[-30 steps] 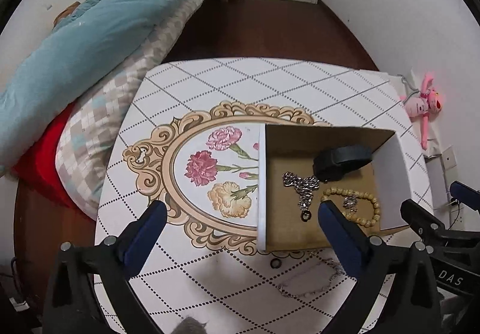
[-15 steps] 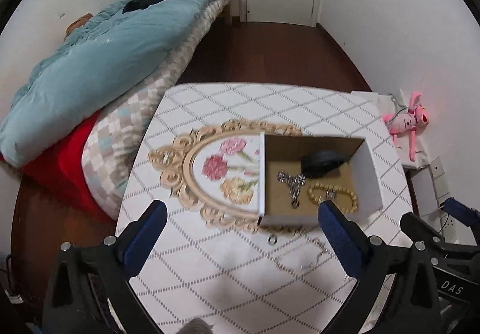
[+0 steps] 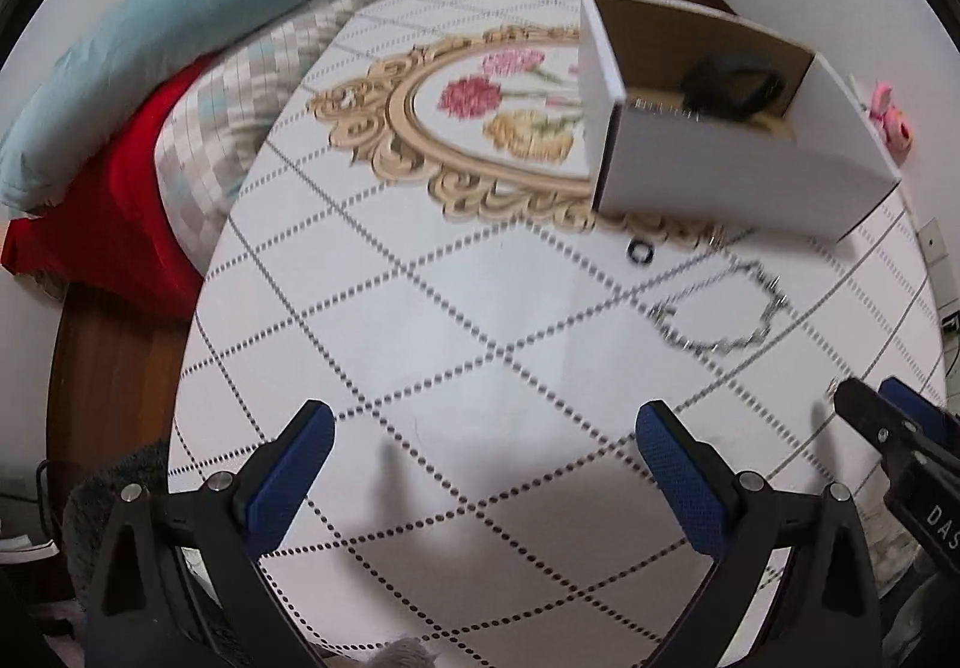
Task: Organize jewelry
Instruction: 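Withdraw both grippers from the box toward the remaining jewelry, then grasp the small gold charm with the right gripper while the left gripper grasps a black ring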
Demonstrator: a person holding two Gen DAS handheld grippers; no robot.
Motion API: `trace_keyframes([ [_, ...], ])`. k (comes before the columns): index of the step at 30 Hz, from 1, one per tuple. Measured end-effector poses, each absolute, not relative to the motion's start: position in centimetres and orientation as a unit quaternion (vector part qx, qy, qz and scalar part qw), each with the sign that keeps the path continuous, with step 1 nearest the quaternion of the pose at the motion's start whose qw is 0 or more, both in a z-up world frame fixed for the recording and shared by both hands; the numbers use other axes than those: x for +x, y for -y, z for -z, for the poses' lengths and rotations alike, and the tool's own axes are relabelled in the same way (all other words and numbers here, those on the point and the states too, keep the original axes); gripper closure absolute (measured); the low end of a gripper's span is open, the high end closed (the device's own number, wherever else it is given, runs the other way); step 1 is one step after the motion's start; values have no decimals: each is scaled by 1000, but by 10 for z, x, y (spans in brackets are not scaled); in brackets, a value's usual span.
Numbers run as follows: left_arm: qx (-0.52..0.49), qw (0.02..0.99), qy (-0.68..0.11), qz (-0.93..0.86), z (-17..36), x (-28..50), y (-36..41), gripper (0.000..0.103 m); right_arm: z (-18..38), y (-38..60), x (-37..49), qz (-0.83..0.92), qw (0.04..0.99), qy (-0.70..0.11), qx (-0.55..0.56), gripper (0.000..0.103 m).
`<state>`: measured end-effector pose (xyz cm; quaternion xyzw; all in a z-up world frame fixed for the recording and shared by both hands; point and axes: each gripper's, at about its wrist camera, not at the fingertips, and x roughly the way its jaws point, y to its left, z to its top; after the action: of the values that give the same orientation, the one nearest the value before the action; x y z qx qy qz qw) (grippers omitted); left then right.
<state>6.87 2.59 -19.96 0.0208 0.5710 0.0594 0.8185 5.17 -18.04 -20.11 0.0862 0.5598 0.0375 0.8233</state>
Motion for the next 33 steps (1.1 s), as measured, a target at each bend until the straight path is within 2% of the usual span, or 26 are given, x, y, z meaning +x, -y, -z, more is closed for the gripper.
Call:
trace_keyframes([
  [2,23,816,-575,-62,205,68,-28,0,208,176,50,-37,824,-559,83,53],
  [6,20,812,-579,-66,211,70,-31,0,208,166,49,-27,836,-545,48,61],
  [8,22,812,-579,-68,213,73,-31,0,209,160,51,-19,839,-543,31,73],
  [9,21,812,-580,-68,213,74,-31,0,210,159,52,-15,840,-541,22,86],
  [10,20,812,-580,-68,213,74,-31,0,210,158,53,-14,841,-540,18,91],
  [14,11,812,-580,-70,214,83,-31,0,208,160,56,-17,843,-538,22,96],
  [25,2,834,-550,-43,210,119,-8,1,196,187,63,-2,846,-529,70,96],
  [26,6,836,-547,-39,210,122,-5,6,194,189,65,0,846,-528,72,96],
  [27,11,837,-545,-32,211,124,0,15,193,191,67,3,847,-527,74,96],
  [31,23,838,-545,-9,215,133,12,36,190,196,73,9,848,-524,82,96],
  [32,25,838,-545,-3,216,134,15,49,189,197,75,10,848,-524,83,96],
  [33,27,837,-546,0,217,135,17,57,188,198,76,11,849,-522,84,96],
])
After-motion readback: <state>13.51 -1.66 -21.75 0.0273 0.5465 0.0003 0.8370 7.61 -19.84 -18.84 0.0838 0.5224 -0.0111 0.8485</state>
